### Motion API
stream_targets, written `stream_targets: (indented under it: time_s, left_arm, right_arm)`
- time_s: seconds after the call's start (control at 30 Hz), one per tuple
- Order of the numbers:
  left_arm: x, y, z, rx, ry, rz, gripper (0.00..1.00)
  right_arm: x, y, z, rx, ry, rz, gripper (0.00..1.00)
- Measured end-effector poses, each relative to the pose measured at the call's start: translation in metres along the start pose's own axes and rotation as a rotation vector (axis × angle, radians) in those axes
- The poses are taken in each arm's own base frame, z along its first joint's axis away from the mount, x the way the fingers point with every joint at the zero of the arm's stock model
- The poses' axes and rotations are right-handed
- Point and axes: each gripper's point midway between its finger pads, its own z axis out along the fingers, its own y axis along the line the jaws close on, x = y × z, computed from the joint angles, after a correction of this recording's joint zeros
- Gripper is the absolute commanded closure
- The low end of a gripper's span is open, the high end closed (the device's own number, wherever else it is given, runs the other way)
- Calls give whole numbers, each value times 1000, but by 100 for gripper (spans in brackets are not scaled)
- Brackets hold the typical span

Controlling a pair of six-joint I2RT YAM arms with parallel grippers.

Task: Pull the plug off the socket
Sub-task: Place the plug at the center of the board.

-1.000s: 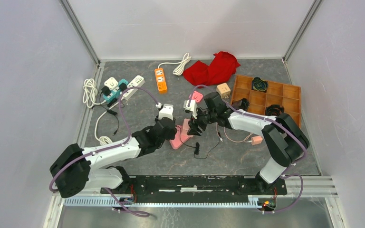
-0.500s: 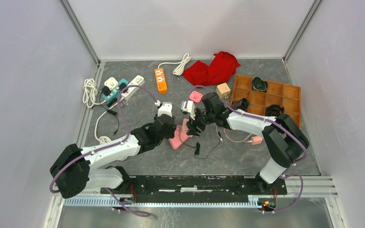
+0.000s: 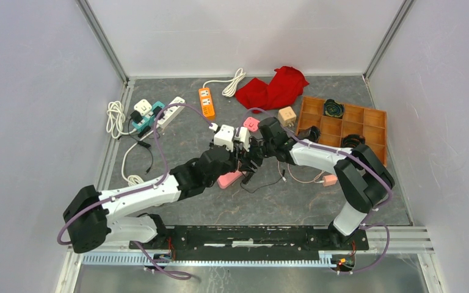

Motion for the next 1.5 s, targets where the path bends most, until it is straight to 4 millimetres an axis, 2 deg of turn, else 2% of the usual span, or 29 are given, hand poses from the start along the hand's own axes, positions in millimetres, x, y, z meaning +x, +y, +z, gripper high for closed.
stream_targets:
  time_s: [0.17,0.3,0.47,0.67,0.83,0.93,1.23,1.5]
  left_arm:
    - [-11,-1,-9,11,-52,0,97]
    - [-12,-2,-14,23,-61,-4,97]
    - [-14,-6,-20,54,-70,-11,97]
    - [-22,-11,-33,103,-83,-22,97]
    - [-29,-18,-42,158,-97,-35,97]
    - [-36,-27,-45,197,-101,-40,97]
    - [-84,-69,-50,347,-145,-66,97]
    - [-115,-89,-33,394,-152,-57,97]
  right_arm:
    - [-1,-3,-3,-8,-14,10,44]
    - [0,-4,-6,-24,-26,18,23]
    - [0,-3,-22,-32,-52,33,9]
    - [-25,-13,-55,-10,-150,7,6]
    - [-37,-16,-75,-1,-197,-25,7]
    - [-39,-26,-89,28,-220,-25,7]
    - [-48,-52,-141,144,-290,-54,8]
    - [-52,-68,-178,238,-342,-63,8]
